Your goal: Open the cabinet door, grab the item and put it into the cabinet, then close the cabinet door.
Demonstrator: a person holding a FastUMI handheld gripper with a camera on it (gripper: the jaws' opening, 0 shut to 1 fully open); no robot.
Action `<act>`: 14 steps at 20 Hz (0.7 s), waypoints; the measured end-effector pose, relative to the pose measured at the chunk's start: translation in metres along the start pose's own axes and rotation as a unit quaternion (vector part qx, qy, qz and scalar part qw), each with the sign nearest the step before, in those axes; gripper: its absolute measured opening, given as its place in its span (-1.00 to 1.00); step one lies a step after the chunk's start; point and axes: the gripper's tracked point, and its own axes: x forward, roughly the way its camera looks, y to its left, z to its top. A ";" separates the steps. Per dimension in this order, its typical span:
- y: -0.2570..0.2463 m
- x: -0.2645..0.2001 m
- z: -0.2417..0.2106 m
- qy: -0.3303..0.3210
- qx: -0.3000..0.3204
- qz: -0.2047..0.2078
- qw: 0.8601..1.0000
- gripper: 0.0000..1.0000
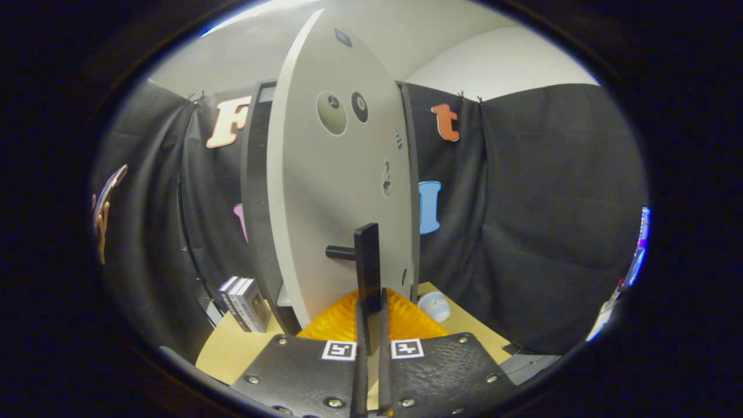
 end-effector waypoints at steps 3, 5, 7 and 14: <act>-0.008 -0.001 0.000 0.001 0.012 -0.022 1.000 -0.85; -0.017 -0.003 0.000 0.003 0.013 -0.041 0.999 -0.85; -0.024 -0.005 0.000 0.004 0.017 -0.054 0.998 -0.85; -0.033 -0.006 -0.009 0.030 0.014 -0.066 0.997 -0.85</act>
